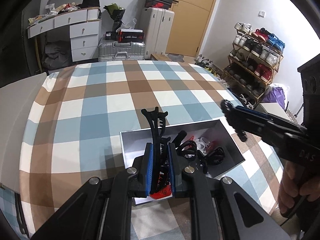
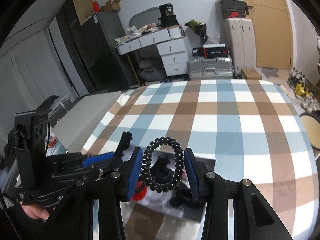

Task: Organize jewelry
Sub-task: 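Lower the claw clip and bracelet into the silver box and open both grippers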

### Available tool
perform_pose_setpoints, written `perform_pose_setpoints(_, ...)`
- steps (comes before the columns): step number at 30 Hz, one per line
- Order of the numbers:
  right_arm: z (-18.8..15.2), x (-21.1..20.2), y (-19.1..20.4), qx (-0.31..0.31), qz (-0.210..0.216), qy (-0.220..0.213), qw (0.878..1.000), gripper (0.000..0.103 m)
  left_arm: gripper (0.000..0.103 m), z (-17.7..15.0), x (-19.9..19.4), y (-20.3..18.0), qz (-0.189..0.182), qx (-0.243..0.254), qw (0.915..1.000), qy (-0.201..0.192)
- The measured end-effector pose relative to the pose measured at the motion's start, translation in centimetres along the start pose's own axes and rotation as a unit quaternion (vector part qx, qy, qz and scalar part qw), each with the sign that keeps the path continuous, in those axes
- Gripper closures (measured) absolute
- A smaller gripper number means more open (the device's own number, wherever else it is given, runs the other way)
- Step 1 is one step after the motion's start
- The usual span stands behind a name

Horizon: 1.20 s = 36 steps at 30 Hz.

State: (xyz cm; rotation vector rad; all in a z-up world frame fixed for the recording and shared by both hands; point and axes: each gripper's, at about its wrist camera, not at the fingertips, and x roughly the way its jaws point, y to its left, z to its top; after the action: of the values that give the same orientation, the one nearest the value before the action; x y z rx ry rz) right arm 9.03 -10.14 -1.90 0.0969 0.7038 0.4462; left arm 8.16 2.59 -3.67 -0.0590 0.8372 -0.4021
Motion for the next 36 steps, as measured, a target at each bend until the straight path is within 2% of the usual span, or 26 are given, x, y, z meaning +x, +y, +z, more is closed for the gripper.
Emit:
perform_pose_setpoints(11, -1.5, 1.4, -0.7, -0.013, -0.017, 0.003, 1.0, 0.06, 0.094, 0.0, 1.4, -0.7, -0.024, 0.005, 0.9994, 0.025)
perform_pose_setpoints(25, -2.3, 2.3, -0.8, -0.014, -0.02, 0.014, 1.0, 0.056, 0.093, -0.4, 2.1, -0.9, -0.023, 0.014, 0.999, 0.035)
perform_pose_setpoints(27, -2.3, 2.4, -0.9, -0.011, -0.017, 0.016, 1.0, 0.054, 0.089, -0.5, 2.1, -1.2, -0.018, 0.023, 0.9989, 0.038)
perform_pose_setpoints(28, -2.3, 2.5, -0.9, -0.01, -0.017, 0.016, 1.0, 0.048, 0.079, -0.5, 2.2, -1.4, -0.009, 0.026, 0.9987, 0.042)
perform_pose_setpoints(29, -2.4, 2.5, -0.9, -0.01, -0.019, 0.016, 1.0, 0.046, 0.062, -0.5, 2.2, -1.4, 0.006, 0.023, 0.9988, 0.042)
perform_pose_setpoints(31, -2.5, 2.4, -0.9, -0.009, -0.022, 0.011, 1.0, 0.041, 0.05, -0.6, 1.9, -1.0, 0.013, 0.014, 0.9993, 0.034)
perform_pose_setpoints(36, -2.5, 1.3, -1.0, -0.008, -0.024, -0.009, 1.0, 0.035, 0.05, -0.5, 0.9, 0.0, 0.018, 0.0, 0.9998, 0.01)
